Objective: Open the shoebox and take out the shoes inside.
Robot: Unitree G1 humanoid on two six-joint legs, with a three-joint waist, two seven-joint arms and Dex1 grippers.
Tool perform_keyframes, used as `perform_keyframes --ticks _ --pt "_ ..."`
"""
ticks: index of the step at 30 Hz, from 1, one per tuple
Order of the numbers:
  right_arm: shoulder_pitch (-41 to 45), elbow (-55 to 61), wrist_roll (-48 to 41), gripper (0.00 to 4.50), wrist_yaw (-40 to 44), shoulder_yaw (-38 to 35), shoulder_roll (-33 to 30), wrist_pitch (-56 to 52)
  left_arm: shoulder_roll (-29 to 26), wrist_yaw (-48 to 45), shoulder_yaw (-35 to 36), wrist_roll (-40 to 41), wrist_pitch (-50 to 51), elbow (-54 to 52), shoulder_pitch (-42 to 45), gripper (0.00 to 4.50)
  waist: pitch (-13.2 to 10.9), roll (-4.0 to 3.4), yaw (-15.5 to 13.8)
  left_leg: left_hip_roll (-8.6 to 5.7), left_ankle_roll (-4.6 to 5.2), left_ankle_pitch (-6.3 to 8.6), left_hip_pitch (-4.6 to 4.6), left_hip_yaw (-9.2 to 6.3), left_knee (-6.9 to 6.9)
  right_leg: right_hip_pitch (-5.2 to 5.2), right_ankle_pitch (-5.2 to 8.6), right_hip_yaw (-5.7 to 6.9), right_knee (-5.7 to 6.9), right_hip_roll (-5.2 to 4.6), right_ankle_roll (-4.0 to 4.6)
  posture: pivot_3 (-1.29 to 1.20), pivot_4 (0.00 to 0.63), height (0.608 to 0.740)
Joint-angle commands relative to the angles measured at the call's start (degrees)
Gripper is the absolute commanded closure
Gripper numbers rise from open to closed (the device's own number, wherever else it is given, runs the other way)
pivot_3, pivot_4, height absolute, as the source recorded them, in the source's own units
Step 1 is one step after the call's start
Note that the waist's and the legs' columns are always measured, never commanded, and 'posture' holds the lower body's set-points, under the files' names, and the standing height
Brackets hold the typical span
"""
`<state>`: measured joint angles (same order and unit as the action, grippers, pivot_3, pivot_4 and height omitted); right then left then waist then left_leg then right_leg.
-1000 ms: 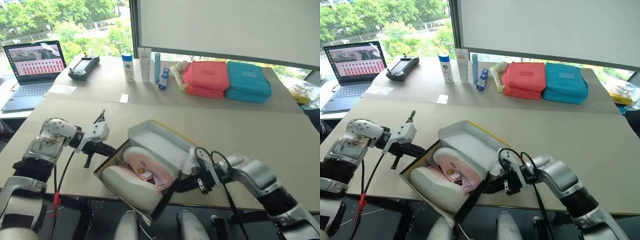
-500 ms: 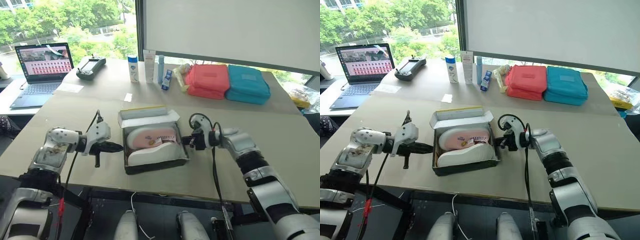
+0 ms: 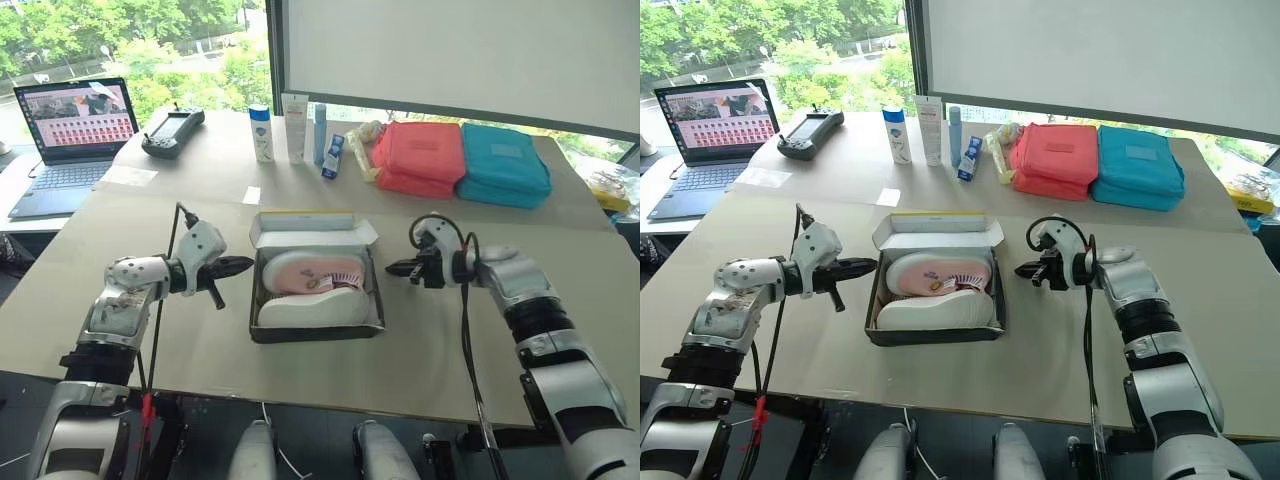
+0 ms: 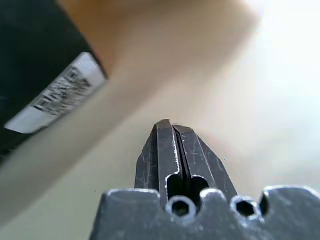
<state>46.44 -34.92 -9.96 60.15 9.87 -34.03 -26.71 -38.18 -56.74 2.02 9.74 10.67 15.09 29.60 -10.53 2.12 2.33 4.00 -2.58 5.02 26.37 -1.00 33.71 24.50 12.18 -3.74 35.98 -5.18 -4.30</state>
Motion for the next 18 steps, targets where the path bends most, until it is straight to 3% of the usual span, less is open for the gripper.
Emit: perform_keyframes --ticks 1,8,9,12,18 --pt "-0.29 4.65 -0.54 4.47 0.80 -3.26 -3.51 -0.97 -1.96 3.61 5.47 2.55 2.76 -5.36 -1.16 4.50 -0.01 -0.02 0.00 0.00 0.00 0.00 0.00 0.01 -0.03 0.01 0.02 0.00 0.01 0.00 0.03 0.00 0.150 0.740" --pt "-2.73 11.61 -3.18 4.47 6.31 -7.66 -12.30 -0.34 -8.84 6.85 17.07 8.94 15.23 -18.94 -7.46 4.50 -0.05 -0.05 0.02 0.00 -0.22 0.15 0.00 0.05 -0.05 0.02 0.30 -0.01 -0.04 -0.04 0.07 0.00 0.150 0.740" --pt "-3.36 14.10 -4.34 4.50 7.96 -8.33 -13.16 -0.78 -9.88 6.08 18.88 11.21 17.72 -21.65 -8.67 3.98 -0.05 -0.05 0.06 0.00 -0.24 0.15 0.00 0.08 -0.05 0.04 0.40 -0.01 -0.05 -0.06 0.29 0.00 0.150 0.740" --pt "-4.55 21.65 -8.61 3.75 10.68 -10.02 -14.21 -5.42 -12.51 4.92 22.07 16.33 24.31 -28.40 -11.49 3.02 -0.06 -0.05 0.31 0.01 -0.26 0.16 -0.03 0.15 0.02 0.00 0.39 -0.02 -0.02 -0.11 0.33 0.00 0.150 0.740" --pt "-6.03 35.31 -14.75 1.71 12.68 -9.75 -15.15 -13.74 -14.65 4.46 26.07 26.74 34.56 -37.64 -14.37 1.04 -0.07 -0.05 0.20 0.01 -0.32 0.20 -0.11 0.16 0.05 0.04 0.31 -0.03 0.02 -0.14 0.45 0.00 0.150 0.740"
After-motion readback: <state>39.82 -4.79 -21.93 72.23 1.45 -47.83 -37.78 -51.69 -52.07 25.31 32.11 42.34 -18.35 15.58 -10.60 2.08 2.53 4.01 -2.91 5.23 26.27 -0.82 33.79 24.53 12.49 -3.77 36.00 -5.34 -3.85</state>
